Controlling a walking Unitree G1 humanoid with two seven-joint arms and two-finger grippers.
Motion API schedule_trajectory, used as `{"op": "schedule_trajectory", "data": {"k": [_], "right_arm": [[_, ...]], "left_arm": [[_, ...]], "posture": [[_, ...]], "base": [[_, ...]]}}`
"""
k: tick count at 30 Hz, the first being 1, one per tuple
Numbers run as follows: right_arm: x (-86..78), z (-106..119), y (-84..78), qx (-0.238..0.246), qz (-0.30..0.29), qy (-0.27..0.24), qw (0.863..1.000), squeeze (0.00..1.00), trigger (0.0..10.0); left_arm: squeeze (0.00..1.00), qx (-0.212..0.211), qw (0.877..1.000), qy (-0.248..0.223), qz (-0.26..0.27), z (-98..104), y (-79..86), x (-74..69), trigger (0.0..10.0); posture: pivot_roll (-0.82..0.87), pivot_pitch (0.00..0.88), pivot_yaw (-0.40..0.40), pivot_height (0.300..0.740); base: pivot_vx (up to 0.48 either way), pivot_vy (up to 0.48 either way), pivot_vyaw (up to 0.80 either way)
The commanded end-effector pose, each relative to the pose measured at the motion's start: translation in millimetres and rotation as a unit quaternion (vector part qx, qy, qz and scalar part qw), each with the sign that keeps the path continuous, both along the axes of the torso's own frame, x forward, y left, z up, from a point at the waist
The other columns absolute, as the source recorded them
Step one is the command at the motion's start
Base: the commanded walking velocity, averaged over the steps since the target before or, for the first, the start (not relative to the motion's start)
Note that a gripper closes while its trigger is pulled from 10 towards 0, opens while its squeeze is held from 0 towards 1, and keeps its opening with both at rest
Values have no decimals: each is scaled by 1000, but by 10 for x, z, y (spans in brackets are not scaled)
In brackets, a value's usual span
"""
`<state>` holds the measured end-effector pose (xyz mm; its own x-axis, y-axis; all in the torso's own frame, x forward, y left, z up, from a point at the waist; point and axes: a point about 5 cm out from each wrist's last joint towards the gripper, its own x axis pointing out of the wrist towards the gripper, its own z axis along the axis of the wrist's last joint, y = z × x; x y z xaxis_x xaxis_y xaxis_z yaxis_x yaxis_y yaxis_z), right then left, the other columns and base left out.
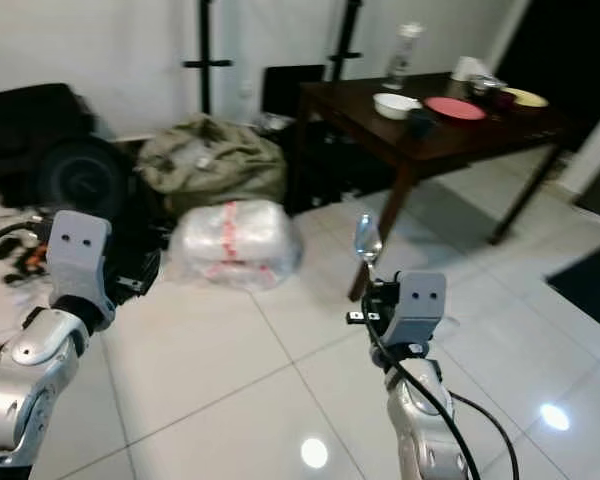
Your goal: Setting the table
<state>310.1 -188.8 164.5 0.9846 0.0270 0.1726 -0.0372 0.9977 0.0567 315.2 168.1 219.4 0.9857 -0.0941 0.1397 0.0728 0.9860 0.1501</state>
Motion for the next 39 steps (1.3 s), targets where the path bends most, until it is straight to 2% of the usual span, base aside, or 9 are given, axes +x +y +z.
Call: {"op": "schedule_trajectory", "data": {"k": [1, 10, 22, 26, 39], "right_arm": [[-21, -35, -36, 1, -5, 9, 1000, 0, 10000], [1, -20, -11, 2, 2, 10, 1000, 0, 10000], [-20, 0, 5, 1, 7, 4, 1000, 0, 10000], [-17, 4, -5, -3, 6, 4, 1000, 0, 10000], [-18, 8, -26, -2, 4, 5, 1000, 0, 10000]], "left_arm": [[0, -4, 1000, 0, -8, -21, -28, -31, 10000], [0, 18, 999, -26, -11, -11, -63, -46, 10000], [0, 32, 997, -46, -45, -12, -199, -36, 10000], [0, 30, 997, -48, -50, -11, -216, -25, 10000], [0, 29, 996, -54, -63, -16, -248, -16, 10000]], "posture": [[66, 111, 6, 740], [65, 107, -2, 740], [51, 103, -1, 740], [47, 102, -1, 740], [46, 101, 0, 740]], "base": [[0, 0, -769], [31, 0, -769], [467, 0, -605], [480, 0, -253], [480, 0, -782]]}}
